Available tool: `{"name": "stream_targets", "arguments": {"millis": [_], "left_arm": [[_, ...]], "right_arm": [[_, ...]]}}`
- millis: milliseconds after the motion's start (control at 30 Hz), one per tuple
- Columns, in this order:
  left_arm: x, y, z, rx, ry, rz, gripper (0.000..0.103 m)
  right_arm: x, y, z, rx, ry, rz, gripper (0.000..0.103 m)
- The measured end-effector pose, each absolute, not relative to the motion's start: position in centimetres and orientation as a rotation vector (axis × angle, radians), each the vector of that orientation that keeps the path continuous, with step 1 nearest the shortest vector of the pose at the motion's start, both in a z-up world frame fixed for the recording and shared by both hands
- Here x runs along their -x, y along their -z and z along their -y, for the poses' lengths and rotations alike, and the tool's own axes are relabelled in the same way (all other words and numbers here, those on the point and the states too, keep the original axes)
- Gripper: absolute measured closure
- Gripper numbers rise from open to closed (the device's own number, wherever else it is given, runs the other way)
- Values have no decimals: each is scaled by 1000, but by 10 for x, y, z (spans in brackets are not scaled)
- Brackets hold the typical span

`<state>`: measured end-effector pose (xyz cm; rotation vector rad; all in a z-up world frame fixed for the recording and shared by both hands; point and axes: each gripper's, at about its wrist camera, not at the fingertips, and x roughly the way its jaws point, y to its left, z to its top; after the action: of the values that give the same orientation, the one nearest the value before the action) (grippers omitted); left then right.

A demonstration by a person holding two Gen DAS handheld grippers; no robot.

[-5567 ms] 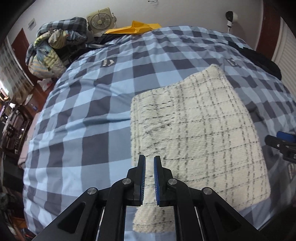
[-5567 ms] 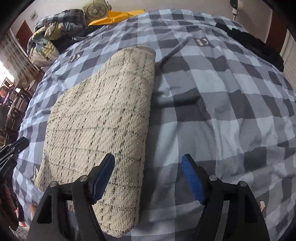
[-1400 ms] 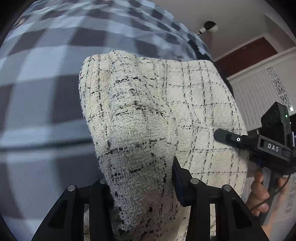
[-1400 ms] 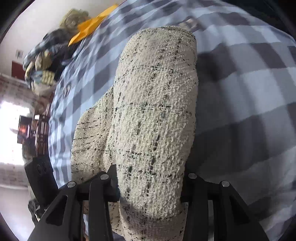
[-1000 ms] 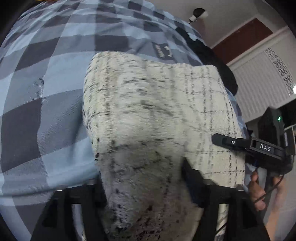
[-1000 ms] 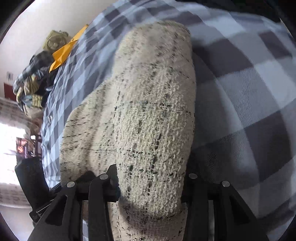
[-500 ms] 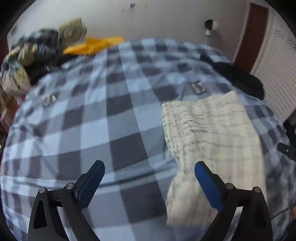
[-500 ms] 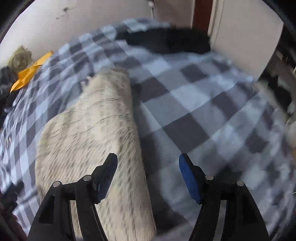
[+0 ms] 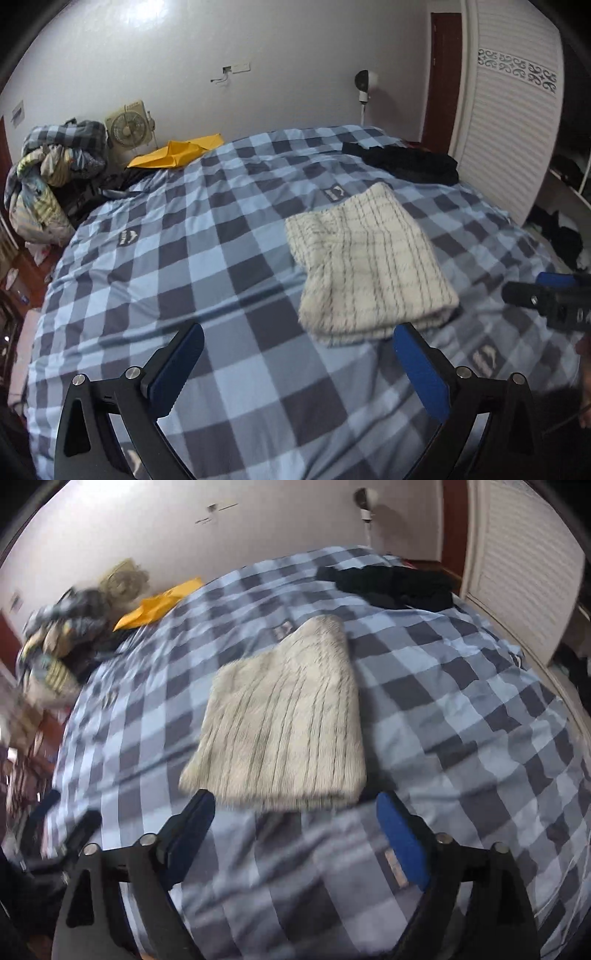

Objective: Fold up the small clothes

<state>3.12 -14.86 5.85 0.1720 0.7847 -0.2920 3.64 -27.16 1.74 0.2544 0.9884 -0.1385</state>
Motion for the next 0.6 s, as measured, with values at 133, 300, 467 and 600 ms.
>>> {"name": "stream_targets", "arguments": {"millis": [133, 300, 467, 600], "left_arm": [[-22, -47, 139, -197, 285, -774, 0], [-24, -40, 138, -190, 319, -806, 0], [-21, -41, 144, -179, 354, -805, 0], [-16, -43, 150, -225, 326, -783, 0]], "right_arm": [[-9, 0, 255, -46, 157, -982, 15], [2, 20, 257, 15, 241, -954, 15], [0, 20, 261, -38, 266, -935, 15], [3, 20, 256, -14, 261, -907, 15]]}}
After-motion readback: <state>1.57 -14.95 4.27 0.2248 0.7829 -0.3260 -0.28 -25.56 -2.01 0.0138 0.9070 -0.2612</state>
